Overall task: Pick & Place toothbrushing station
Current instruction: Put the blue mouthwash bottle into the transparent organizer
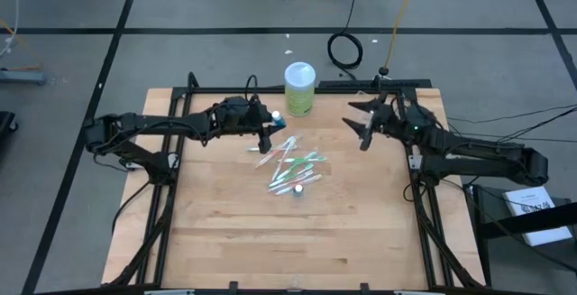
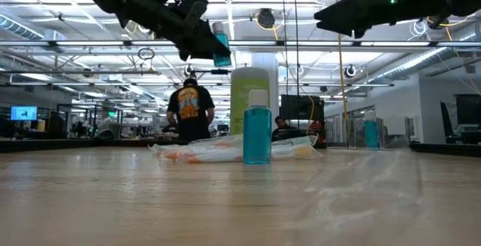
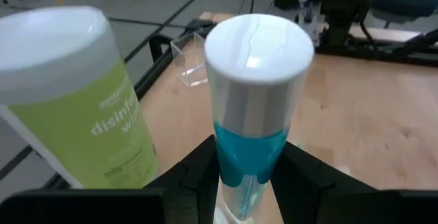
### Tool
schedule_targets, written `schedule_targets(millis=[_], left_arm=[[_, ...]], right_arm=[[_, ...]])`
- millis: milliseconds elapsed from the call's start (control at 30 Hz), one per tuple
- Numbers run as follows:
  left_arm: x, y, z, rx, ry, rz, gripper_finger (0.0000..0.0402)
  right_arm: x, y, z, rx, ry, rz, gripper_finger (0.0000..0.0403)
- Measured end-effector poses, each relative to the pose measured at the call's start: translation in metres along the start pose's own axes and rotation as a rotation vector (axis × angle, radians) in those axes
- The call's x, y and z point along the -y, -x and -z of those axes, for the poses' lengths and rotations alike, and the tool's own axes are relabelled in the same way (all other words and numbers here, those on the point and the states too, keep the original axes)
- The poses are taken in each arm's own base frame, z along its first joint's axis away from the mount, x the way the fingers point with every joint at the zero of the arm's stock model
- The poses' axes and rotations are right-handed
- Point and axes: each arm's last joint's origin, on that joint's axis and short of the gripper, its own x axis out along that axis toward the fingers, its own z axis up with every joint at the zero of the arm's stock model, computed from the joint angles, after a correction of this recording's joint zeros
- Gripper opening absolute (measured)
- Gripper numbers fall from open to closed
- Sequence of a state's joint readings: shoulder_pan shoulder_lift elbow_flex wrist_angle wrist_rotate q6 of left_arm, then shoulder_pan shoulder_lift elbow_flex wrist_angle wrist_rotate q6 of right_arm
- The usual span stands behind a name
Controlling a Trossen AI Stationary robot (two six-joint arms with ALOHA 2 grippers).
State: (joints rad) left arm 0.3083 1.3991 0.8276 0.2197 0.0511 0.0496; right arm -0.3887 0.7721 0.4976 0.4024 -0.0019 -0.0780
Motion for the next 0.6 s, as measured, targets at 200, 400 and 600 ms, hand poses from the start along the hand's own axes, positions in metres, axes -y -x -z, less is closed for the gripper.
schedule_targets(millis=[200,400,600], left_arm=[[-0.003,-0.015,0.003,0.059,-0.021,-0.004,0.0122],[-0.004,-0.039,0.005,0.011,-0.025,0.044,0.0122],[0.001,-0.067,-0.006,-0.016,-0.076,0.119,0.0122]], right_arm=[[0.004,-0.008,0.014,-0.096,-0.059,0.02,0.0247],[0.001,-0.023,0.024,-0.12,-0.099,-0.016,0.0247],[-0.006,-0.032,0.03,-0.119,-0.13,-0.109,0.0247]])
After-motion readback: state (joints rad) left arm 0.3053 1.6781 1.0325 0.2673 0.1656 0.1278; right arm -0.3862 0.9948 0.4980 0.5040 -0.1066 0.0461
